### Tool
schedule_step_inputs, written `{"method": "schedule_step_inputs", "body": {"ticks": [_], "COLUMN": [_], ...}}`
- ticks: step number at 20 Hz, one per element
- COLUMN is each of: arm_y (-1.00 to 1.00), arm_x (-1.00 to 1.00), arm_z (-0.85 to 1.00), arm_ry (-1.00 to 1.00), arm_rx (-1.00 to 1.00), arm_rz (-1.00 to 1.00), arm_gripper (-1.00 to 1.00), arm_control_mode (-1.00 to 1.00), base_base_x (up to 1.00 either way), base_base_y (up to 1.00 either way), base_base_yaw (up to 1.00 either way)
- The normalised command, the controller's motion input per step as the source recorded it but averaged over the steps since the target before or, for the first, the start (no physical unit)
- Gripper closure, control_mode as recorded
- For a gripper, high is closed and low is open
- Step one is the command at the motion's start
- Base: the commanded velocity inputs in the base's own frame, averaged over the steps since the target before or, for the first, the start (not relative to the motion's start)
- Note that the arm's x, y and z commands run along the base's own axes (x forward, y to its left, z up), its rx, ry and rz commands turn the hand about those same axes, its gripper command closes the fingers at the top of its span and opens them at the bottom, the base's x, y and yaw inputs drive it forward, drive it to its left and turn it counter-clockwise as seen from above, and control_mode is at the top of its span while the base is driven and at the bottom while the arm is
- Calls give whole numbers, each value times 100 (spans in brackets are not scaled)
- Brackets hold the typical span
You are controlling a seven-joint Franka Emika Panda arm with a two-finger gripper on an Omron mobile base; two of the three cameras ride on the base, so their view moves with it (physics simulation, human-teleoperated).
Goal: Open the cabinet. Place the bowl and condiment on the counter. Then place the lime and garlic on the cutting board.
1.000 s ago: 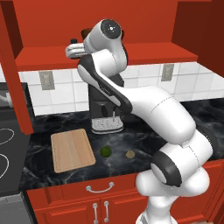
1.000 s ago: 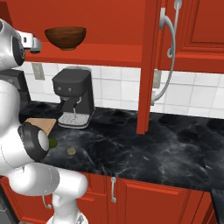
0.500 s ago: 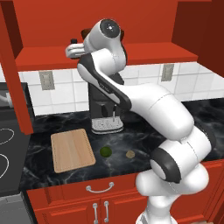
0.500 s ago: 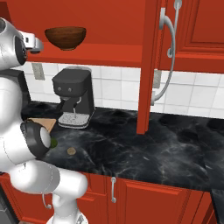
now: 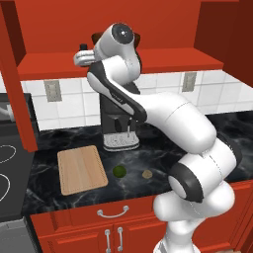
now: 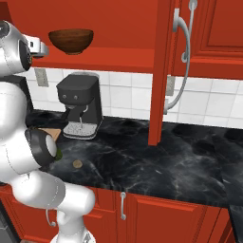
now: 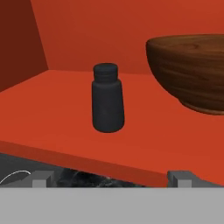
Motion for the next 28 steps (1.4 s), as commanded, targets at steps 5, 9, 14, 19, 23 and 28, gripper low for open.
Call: {"method": "schedule_step_inputs", "body": {"ticks": [5, 9, 14, 19, 23, 28], "arm_y": [9, 14, 16, 15, 13, 13], "arm_x": [23, 27, 30, 31, 29, 27], "arm_z": [-5, -4, -1, 0, 0, 0], "arm_ry": [0, 0, 0, 0, 0, 1], "arm_rx": [0, 0, 0, 0, 0, 0], "arm_rz": [0, 0, 0, 0, 0, 0], "arm_gripper": [-100, -100, -100, -100, -100, -100], "arm_control_mode": [-100, -100, -100, -100, -100, -100], "base_base_x": [0, 0, 0, 0, 0, 0], "base_base_y": [0, 0, 0, 0, 0, 0], "base_base_yaw": [0, 0, 0, 0, 0, 0]}}
